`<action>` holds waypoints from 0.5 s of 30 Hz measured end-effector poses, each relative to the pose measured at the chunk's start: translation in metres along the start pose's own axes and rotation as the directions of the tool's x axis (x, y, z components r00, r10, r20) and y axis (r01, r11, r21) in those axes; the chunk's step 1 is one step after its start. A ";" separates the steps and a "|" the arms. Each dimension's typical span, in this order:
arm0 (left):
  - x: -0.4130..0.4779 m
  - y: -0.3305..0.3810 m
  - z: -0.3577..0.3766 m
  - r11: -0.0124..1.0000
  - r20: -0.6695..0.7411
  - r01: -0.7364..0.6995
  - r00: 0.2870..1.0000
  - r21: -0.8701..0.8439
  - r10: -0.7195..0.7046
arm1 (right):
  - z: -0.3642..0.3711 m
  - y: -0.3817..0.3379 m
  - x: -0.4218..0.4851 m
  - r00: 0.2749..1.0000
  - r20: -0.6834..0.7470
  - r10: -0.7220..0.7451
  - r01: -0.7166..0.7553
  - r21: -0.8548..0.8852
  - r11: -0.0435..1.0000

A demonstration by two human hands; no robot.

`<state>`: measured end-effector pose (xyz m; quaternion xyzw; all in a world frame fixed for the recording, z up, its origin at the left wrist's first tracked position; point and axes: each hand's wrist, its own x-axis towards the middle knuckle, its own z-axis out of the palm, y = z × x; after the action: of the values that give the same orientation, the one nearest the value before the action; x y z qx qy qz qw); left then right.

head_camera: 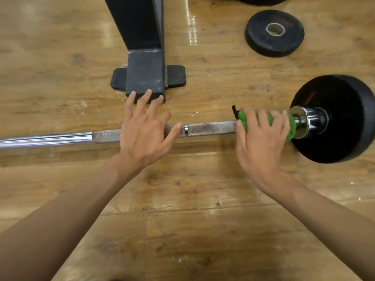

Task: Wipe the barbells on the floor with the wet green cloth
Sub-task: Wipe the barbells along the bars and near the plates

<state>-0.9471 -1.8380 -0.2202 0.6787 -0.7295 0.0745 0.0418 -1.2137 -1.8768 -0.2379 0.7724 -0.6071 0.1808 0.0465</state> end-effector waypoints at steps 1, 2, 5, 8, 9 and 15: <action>0.002 -0.001 0.000 1.000 -0.003 0.001 1.000 0.010 -0.001 | 0.003 -0.023 0.001 0.997 0.016 -0.079 0.079 0.024 0.997; 0.004 -0.002 0.001 1.000 -0.006 0.000 1.000 0.019 0.000 | 0.006 -0.044 0.001 0.983 0.035 -0.178 0.176 0.053 0.983; 0.009 -0.006 0.002 1.000 -0.012 -0.020 1.000 0.019 0.020 | 0.015 -0.057 0.011 0.932 0.043 -0.359 0.355 0.074 0.932; 0.013 -0.013 0.003 0.999 -0.025 -0.044 0.999 0.008 0.045 | 0.013 -0.007 0.024 0.903 0.014 -0.429 0.429 0.006 0.903; 0.014 -0.014 0.003 0.999 -0.025 -0.052 0.998 0.001 0.052 | 0.011 0.013 0.024 0.926 0.003 -0.377 0.377 -0.014 0.926; 0.021 -0.013 0.004 0.997 -0.020 -0.067 0.998 0.028 0.067 | 0.008 -0.006 0.024 0.993 -0.016 -0.117 0.116 -0.032 0.993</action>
<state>-0.9360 -1.8603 -0.2200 0.6536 -0.7502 0.0931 0.0377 -1.2014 -1.8999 -0.2369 0.8040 -0.5633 0.1752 0.0745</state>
